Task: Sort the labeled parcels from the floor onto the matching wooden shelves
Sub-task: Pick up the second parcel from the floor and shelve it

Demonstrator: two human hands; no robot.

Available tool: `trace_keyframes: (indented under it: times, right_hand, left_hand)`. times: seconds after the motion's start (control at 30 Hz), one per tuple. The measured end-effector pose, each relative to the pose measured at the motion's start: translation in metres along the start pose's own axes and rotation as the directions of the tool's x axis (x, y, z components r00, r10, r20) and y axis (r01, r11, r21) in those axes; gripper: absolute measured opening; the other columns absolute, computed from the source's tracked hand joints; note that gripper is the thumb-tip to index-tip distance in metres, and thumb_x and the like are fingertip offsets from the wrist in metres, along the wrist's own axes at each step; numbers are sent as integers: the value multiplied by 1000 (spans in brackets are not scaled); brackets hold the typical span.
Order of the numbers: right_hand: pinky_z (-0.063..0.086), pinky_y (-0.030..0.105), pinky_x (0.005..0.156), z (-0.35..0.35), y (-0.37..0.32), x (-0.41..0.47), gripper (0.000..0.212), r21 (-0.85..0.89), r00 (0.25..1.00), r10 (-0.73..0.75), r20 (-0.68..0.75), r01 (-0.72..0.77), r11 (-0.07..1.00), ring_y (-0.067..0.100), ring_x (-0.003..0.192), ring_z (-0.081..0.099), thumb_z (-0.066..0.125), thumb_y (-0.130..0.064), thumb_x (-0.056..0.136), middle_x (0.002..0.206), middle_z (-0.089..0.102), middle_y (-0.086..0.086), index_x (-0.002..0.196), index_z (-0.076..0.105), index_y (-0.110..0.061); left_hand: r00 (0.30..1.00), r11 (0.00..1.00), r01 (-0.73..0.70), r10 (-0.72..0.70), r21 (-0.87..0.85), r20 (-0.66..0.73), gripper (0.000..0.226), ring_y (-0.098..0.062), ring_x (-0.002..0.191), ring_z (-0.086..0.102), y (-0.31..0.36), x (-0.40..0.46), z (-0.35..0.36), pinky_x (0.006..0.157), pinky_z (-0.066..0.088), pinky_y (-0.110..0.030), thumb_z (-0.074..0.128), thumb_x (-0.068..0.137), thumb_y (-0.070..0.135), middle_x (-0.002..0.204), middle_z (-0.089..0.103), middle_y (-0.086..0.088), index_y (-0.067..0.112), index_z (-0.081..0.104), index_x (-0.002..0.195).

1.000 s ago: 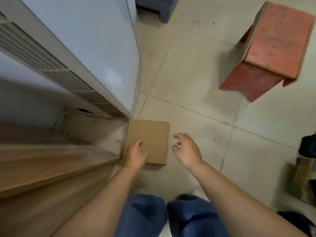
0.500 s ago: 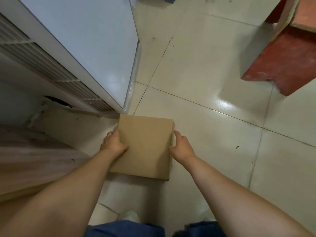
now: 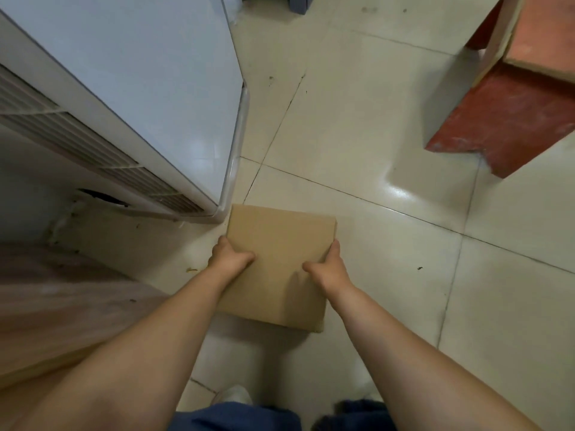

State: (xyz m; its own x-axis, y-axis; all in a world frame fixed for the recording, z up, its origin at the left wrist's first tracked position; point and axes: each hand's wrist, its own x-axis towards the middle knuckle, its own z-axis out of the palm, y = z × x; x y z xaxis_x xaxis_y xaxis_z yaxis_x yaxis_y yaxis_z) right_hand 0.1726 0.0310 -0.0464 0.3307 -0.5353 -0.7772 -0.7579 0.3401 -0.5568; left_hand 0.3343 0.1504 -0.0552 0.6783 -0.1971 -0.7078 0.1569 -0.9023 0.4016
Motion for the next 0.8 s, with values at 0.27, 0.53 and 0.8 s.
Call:
trace_keyframes:
  times: [0.27,0.53,0.8]
  right_hand:
    - [51,33,76,-108,-50,-97,88,110,989,14,-149,2,994,28,97,60,57,-14,79,128,54,9,148,4,-27]
    - [47,33,87,-199,-136,-233,92,168,965,-8,-262,54,984,25,104,55,58,-14,78,134,49,7,148,0,-28]
    - [48,34,88,-281,-243,-376,92,280,944,-66,-323,162,946,24,109,54,64,-16,72,138,37,8,147,13,-31]
  left_hand:
    - [998,978,-58,64,-200,23,73,-37,120,46,94,-105,-4,99,41,-47,67,74,20,135,46,-16,12,33,138]
    - [982,934,-149,179,-324,64,90,-36,118,51,190,-247,-70,99,43,-48,70,55,24,129,52,-17,12,34,136]
    - [937,839,-320,349,-440,-17,50,-26,104,52,291,-399,-180,86,41,-32,49,80,-6,115,53,-8,10,43,128]
